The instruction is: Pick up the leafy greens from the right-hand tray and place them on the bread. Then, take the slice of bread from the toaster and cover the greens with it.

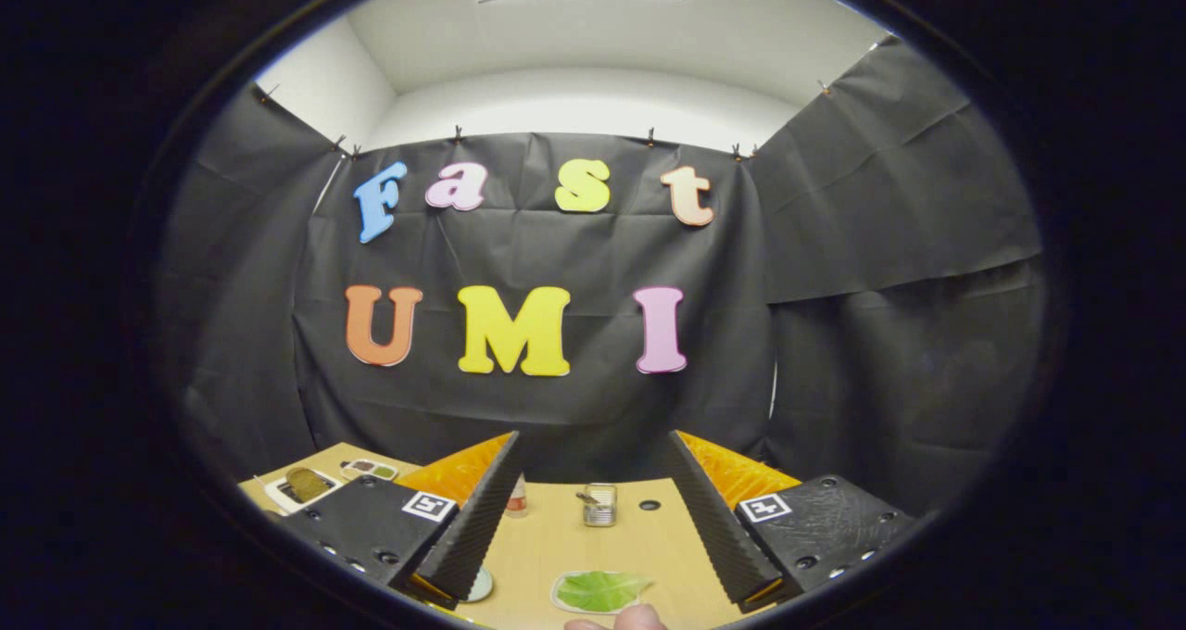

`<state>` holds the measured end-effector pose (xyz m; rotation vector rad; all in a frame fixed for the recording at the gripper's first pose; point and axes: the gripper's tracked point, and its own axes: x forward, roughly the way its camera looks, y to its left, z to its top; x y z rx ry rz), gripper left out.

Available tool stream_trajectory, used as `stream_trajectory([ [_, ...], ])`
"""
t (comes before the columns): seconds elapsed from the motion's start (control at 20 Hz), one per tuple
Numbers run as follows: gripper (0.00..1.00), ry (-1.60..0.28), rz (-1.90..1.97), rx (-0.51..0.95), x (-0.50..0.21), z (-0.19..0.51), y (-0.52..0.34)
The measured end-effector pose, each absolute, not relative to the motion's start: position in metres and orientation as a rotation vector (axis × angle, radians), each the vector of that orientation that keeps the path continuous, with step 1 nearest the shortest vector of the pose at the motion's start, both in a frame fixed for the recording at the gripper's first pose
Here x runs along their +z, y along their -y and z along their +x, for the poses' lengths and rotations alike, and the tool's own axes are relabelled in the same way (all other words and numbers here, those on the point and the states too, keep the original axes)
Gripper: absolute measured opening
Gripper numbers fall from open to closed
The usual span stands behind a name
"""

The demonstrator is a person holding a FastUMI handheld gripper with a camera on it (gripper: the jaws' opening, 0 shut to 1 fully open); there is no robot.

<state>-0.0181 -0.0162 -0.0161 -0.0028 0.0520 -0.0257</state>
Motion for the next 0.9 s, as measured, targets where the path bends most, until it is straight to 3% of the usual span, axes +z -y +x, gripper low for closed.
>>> stream_trajectory([
  [0.3, 0.95, -0.163, -0.014, -0.041, -0.066, -0.028, 0.043],
  [0.6, 0.95, -0.353, 0.060, -0.064, -0.168, -0.030, 0.074],
  [0.9, 0.94, -0.492, 0.116, 0.003, -0.265, 0.006, 0.089],
])
